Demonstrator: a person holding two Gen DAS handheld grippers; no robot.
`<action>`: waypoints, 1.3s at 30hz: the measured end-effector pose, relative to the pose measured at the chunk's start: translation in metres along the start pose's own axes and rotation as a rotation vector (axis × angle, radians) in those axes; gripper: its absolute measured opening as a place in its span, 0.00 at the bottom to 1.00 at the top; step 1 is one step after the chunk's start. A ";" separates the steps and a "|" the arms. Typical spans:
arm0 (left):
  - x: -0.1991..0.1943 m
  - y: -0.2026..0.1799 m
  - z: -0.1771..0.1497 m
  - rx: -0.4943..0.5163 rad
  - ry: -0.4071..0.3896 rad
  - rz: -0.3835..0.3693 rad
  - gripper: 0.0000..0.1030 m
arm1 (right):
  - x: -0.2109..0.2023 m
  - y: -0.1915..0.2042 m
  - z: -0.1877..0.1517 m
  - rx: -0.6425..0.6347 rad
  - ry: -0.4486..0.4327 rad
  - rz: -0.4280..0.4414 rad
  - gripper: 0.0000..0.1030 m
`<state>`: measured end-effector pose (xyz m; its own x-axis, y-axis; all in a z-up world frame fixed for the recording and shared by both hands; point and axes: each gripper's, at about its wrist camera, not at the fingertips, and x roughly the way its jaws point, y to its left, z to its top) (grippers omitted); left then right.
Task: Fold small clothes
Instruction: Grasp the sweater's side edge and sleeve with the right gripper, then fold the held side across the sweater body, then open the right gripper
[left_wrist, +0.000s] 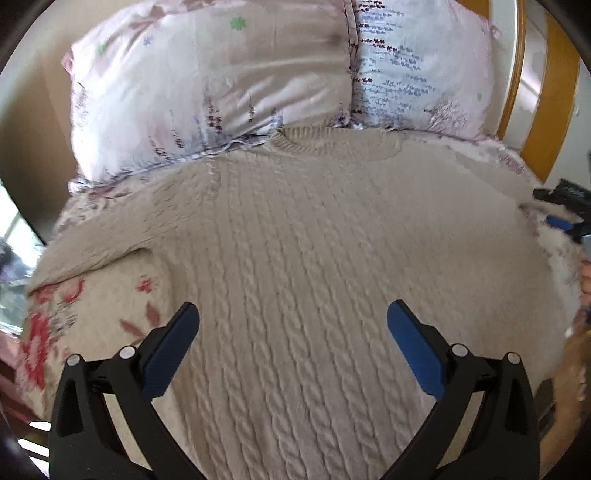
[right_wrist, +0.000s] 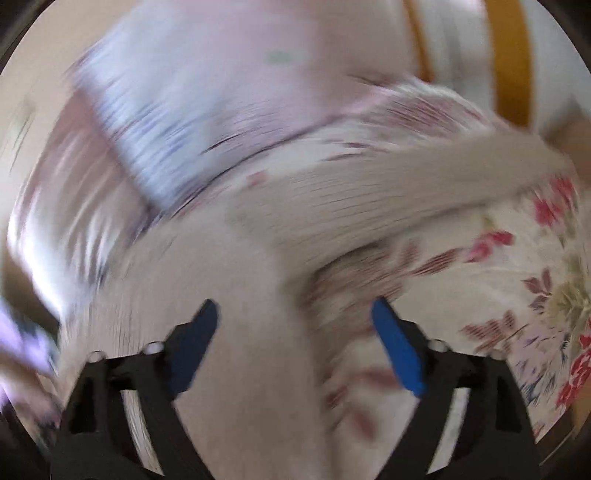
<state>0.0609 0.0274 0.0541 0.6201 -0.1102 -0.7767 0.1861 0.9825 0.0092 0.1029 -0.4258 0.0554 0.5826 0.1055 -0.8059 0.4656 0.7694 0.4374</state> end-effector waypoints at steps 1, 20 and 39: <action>0.002 0.005 0.006 -0.016 0.001 -0.036 0.98 | 0.004 -0.015 0.010 0.073 0.004 0.008 0.68; 0.055 0.031 0.063 -0.111 -0.002 -0.147 0.98 | 0.012 -0.125 0.069 0.508 -0.141 -0.038 0.29; 0.074 0.049 0.071 -0.234 -0.001 -0.277 0.98 | -0.013 0.040 0.063 -0.136 -0.268 0.021 0.09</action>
<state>0.1699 0.0564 0.0416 0.5712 -0.3774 -0.7289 0.1677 0.9229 -0.3465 0.1559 -0.4363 0.1087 0.7547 -0.0334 -0.6552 0.3681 0.8483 0.3808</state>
